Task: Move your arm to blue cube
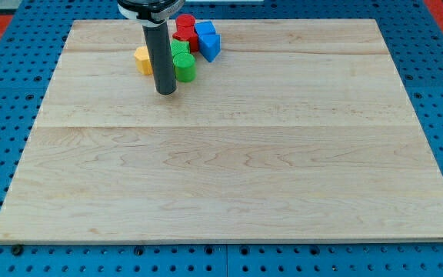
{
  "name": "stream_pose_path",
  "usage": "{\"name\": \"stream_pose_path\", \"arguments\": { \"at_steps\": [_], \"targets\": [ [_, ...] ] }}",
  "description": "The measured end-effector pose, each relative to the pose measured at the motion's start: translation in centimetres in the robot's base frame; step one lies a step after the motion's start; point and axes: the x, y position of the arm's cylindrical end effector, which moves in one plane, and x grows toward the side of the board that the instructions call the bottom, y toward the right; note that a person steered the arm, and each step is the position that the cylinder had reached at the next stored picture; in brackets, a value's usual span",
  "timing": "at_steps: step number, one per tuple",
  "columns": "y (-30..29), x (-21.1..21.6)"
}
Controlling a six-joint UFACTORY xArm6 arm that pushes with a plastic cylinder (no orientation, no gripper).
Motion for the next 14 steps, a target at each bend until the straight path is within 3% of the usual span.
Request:
{"name": "stream_pose_path", "arguments": {
  "at_steps": [7, 8, 9, 10, 11, 12, 14],
  "targets": [
    [0.7, -1.2],
    [0.9, 0.1],
    [2.8, 3.1],
    [10.7, 3.4],
    [19.4, 0.2],
    [22.4, -2.2],
    [22.3, -4.3]
  ]
}}
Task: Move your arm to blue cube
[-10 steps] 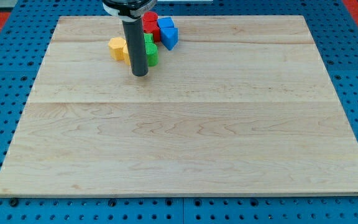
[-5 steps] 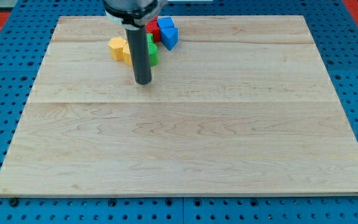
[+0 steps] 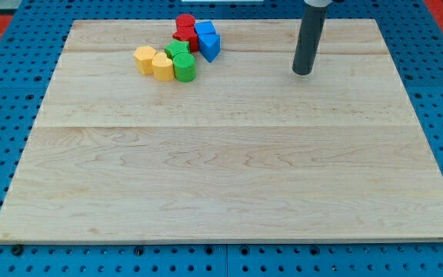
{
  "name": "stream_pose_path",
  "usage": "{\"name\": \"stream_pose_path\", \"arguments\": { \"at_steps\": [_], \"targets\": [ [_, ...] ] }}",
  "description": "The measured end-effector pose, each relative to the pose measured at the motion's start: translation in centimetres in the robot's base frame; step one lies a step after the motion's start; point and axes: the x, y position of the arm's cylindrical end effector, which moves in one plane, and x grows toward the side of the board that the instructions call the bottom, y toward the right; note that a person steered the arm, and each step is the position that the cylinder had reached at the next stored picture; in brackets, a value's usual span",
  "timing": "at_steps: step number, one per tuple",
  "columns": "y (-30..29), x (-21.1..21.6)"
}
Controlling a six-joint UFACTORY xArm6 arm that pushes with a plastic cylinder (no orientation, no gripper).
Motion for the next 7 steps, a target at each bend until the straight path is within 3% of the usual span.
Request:
{"name": "stream_pose_path", "arguments": {
  "at_steps": [1, 5, 7],
  "targets": [
    [0.0, 0.0],
    [0.0, -7.3],
    [-4.1, -10.0]
  ]
}}
